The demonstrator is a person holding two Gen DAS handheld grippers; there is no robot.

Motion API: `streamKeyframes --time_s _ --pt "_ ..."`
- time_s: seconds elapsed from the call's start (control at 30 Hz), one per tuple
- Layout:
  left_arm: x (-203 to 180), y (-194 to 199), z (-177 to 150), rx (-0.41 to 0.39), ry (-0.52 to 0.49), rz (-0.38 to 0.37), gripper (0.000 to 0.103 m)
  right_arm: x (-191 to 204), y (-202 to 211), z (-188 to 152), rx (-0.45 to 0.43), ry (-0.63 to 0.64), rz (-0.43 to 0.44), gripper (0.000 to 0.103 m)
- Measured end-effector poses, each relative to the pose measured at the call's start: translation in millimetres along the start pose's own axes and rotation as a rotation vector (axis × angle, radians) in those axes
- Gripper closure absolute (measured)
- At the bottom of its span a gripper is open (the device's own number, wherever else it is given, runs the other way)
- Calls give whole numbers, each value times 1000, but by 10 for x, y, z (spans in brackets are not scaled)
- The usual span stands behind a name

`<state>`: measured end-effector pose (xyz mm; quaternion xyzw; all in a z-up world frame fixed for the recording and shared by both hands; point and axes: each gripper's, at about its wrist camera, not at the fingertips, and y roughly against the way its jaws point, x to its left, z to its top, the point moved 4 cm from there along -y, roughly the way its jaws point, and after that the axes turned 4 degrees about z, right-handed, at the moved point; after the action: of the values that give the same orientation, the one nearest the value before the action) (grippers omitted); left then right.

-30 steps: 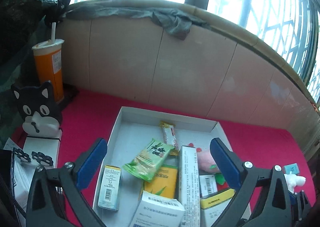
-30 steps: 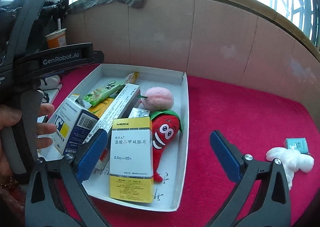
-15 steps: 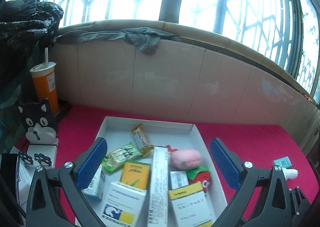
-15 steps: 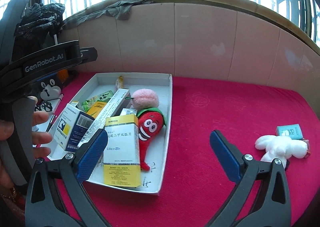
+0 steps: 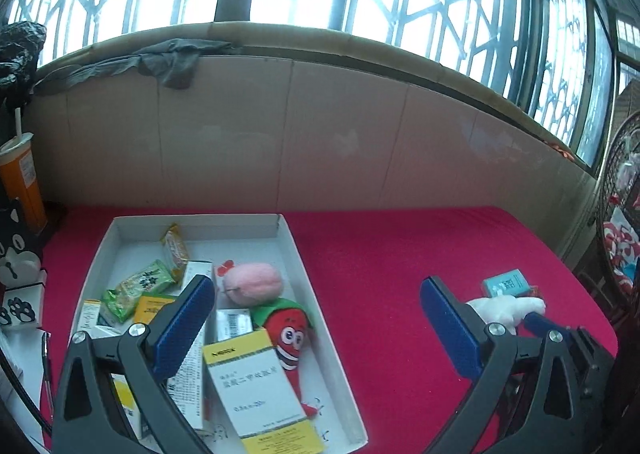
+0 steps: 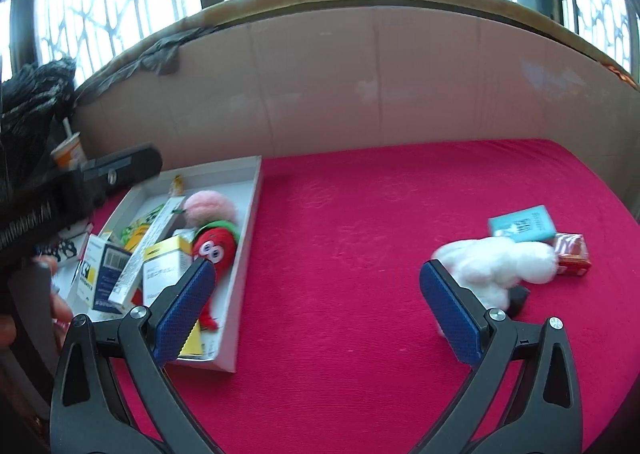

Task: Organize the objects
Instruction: 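Move the left tool to the white plush bunny while the right tool approaches the red Sequoia box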

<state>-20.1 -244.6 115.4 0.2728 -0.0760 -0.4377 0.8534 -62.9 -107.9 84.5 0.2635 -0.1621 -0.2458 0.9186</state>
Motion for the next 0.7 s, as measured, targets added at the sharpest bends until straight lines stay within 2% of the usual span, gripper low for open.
streamKeyframes --time_s 0.17,0.3,0.4,0.5,0.63,0.7 --pt "-541 -156 -224 80 -101 -99 0 -610 289 115 -75 -71 -74 0" --pt "-1026 -306 -464 145 -197 -179 0 -1420 503 124 -105 -148 -219 0" --pt "-1344 -431 -648 194 -261 -230 0 -2053 524 33 -44 -206 -331 0" --pt "-1629 -556 -785 231 -310 -268 0 -2476 461 -102 38 -199 -392 0" --pt "-1973 -636 -910 234 -416 -309 0 -2586 200 -227 156 -96 -376 0" --pt "-2085 -663 -923 217 -457 -301 0 -2546 81 -259 183 -61 -352 0"
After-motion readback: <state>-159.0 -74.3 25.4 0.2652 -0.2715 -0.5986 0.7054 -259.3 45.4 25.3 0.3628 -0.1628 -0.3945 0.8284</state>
